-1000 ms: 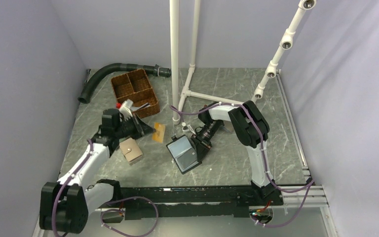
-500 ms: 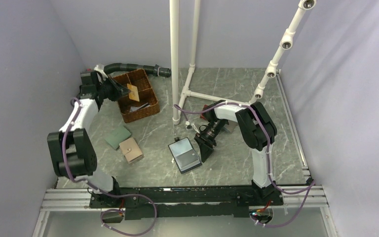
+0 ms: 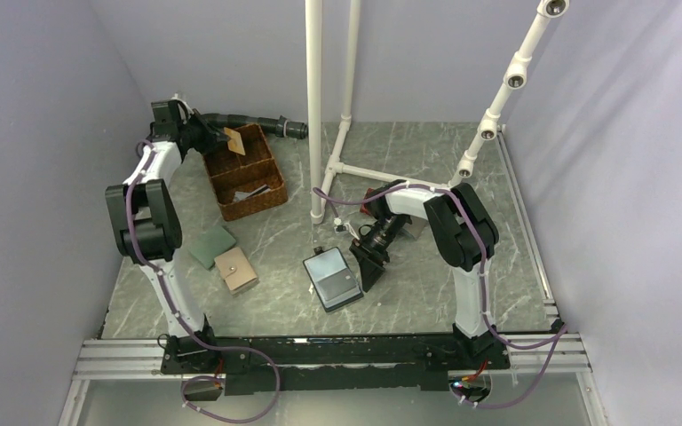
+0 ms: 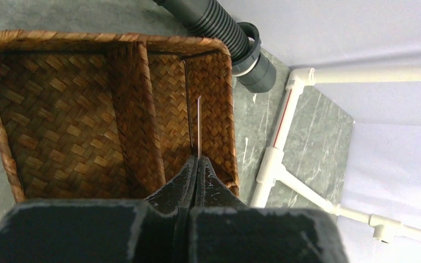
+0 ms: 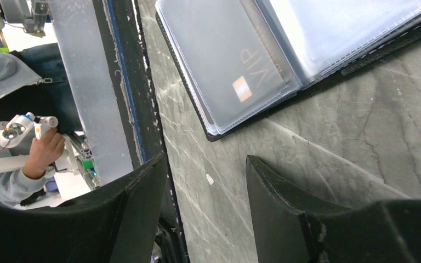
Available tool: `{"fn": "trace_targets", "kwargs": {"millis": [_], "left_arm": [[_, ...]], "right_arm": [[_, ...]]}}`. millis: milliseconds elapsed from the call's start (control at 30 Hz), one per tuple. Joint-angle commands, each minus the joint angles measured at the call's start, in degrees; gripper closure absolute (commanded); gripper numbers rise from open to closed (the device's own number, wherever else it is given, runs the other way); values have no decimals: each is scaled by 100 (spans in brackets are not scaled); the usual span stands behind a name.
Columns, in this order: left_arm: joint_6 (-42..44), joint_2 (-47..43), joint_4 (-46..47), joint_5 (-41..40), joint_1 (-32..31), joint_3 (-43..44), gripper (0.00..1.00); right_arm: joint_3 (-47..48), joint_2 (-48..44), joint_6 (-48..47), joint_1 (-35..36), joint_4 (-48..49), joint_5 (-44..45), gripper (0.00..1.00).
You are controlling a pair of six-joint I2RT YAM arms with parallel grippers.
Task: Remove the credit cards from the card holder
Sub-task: Place the credit card in the storage box, then remove the credit card from the card holder.
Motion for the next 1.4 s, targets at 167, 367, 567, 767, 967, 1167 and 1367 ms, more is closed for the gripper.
{"fn": "trace_targets", "kwargs": {"millis": [167, 367, 567, 767, 967, 1167, 1367], "left_arm": [[-61, 738, -424, 157, -157, 973, 95], [299, 788, -1406, -618, -227, 1583, 65], [603, 282, -1861, -1183, -224, 1617, 59], [968, -1209, -1465, -1121, -221, 35, 55], [1192, -3131, -1411, -967, -112, -1916, 30], [1120, -4622, -1403, -1, -95, -3587, 18], [510, -5373, -1035, 1045, -660, -4880, 22]], "right_arm": [[-37, -57, -252, -38, 406, 413, 42], [-119, -185, -263, -38, 418, 425, 42], [-289, -477, -216, -38, 504, 593, 42], [-419, -1083, -166, -89, 558, 937, 41], [-488, -1811, -452, -91, 569, 830, 42], [-521, -2560, -986, -63, 834, 448, 41], [-718, -2674, -423, 158, 1568, 381, 40]]}}
